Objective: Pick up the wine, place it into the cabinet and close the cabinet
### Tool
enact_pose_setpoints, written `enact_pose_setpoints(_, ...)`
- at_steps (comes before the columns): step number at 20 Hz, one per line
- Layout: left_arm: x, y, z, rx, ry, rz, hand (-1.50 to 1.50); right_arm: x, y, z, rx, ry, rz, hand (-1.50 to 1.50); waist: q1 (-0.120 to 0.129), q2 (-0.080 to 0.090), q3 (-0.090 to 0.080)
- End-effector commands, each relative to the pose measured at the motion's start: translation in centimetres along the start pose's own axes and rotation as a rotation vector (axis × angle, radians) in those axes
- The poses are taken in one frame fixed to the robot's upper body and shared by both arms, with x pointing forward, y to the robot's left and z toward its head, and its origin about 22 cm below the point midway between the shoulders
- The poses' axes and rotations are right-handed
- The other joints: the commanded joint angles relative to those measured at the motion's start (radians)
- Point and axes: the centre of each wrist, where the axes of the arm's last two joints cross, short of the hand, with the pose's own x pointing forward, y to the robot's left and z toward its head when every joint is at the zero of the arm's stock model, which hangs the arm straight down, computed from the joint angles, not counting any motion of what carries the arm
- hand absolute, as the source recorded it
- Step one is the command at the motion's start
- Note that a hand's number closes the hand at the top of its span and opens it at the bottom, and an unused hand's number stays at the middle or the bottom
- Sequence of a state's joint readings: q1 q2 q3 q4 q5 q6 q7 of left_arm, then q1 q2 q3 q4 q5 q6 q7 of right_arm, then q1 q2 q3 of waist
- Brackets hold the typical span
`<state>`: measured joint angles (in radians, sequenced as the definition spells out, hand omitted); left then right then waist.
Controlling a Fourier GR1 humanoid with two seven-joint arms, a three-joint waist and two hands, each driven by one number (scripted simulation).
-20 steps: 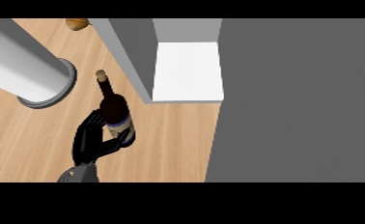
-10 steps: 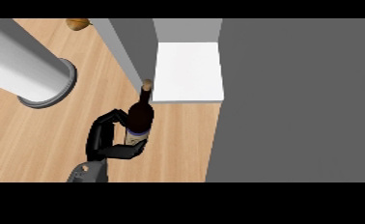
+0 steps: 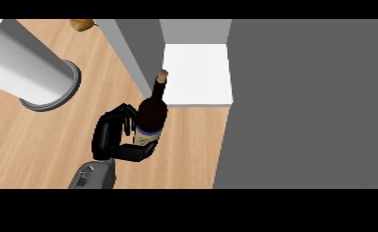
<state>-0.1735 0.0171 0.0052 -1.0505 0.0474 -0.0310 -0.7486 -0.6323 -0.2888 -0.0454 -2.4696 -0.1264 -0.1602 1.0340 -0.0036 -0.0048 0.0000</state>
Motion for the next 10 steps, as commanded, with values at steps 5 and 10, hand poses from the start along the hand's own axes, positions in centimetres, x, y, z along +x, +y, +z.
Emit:
enact_pose_setpoints(5,5.6,-5.7,-3.2,-0.084,-0.023,0.139,1.5,-0.7,-0.4,1.1,0.064,0.028,-0.051,-1.5,0.005,0.0,0.001)
enact_pose_setpoints(10,9.6,-8.1,-4.6,-0.083,-0.013,0.199,1.5,0.6,-1.3,1.8,0.073,0.008,-0.049,-1.5,-0.002,-0.003,0.001)
